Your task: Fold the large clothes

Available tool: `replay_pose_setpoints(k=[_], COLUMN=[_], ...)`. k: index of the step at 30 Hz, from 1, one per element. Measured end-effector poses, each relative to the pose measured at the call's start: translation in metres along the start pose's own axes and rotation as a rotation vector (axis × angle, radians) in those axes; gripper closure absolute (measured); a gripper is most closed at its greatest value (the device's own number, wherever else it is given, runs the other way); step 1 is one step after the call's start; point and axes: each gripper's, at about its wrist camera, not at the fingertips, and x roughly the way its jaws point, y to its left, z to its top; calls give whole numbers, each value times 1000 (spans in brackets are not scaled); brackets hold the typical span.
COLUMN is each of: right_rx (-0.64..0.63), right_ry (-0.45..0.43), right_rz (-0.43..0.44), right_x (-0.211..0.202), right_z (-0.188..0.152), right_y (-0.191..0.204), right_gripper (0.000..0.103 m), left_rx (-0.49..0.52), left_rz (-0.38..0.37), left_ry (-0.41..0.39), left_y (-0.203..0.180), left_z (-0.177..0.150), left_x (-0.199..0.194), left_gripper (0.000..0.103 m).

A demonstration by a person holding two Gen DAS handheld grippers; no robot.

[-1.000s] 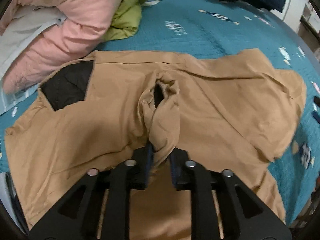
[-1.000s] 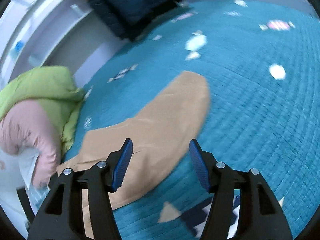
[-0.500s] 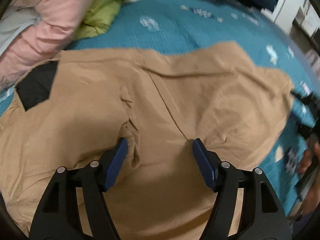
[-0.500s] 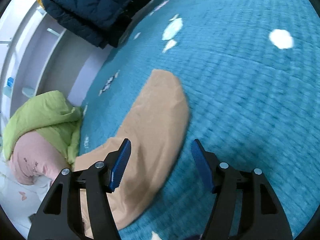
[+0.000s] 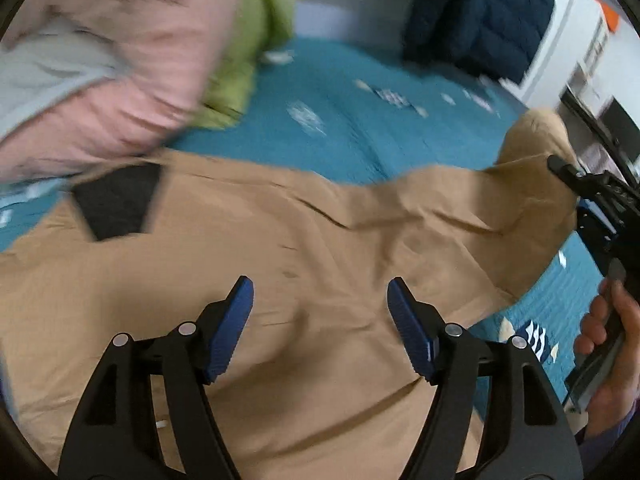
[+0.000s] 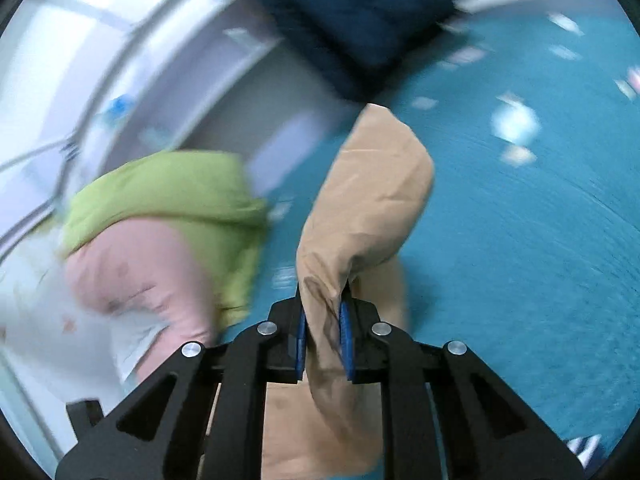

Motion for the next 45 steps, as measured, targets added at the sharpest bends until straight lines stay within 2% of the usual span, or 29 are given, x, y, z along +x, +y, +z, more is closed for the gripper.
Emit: replay_pose_setpoints(k=[2,5,8,11,14,17,19,21,22,24,25,27,29,31,32,34,36,37,38,40,42,44,45], right_rx=[-70,-142,-228,-343,-402,-507,-537,-557,-558,-561,-568,-601,-636,-564,-523,-440,-354,-309,-273,-224,-235,-261,-248], right_ry=[22,85,182,307,451,594,679,748,746,743,733,708,645,606,599,575,566,587,626,696,730,724,687], right_rz=[71,189,256,295,310,305,292,266,275,288,291,319,259,211,181,58,-8,-39,-67,-81,-71,-32,12], right_x=[7,23,52,87,118,142,154,163,160,151,143,125,111,108,108,114,120,125,133,147,150,144,137], right_z=[-7,-30,-65,-120,-180,-242,-272,-289,-289,-279,-271,-255,-236,-207,-193,-164,-147,-141,-140,-144,-147,-137,-125], right_y=[44,110,168,222,248,255,251,249,248,254,258,265,260,239,227,185,148,128,110,83,71,78,81], right_gripper=[90,90,90,89,88,85,78,62,58,34,32,30,30,31,31,31,31,30,31,30,31,31,31], left_rx=[-49,-122,-172,-242,-313,-328,-341,-362,-368,-364,-361,-364,-367,-358,-348,-326,-299,-288,-281,-284,-291,-281,-285], left_rz=[50,188,362,425,466,505,509,498,490,473,468,443,410,352,322,290,279,279,274,278,276,246,193], left_ry=[-36,-61,-55,-39,-27,-14,-8,-5,-5,-22,-31,-52,-65,-69,-52,-1,44,76,142,226,261,226,161], left_y=[28,77,131,171,211,232,241,247,248,247,246,240,233,222,216,207,199,197,198,202,204,202,203], left_z=[2,-3,-17,-33,-55,-73,-81,-83,-83,-82,-80,-76,-71,-65,-62,-59,-58,-59,-61,-67,-70,-65,-58], left_x=[-28,-66,-100,-119,-139,-152,-156,-156,-156,-159,-160,-163,-164,-160,-152,-132,-109,-96,-74,-46,-30,-39,-55], left_gripper=[33,33,33,33,33,33,33,33,32,32,32,32,32,29,29,29,29,29,29,29,29,29,29])
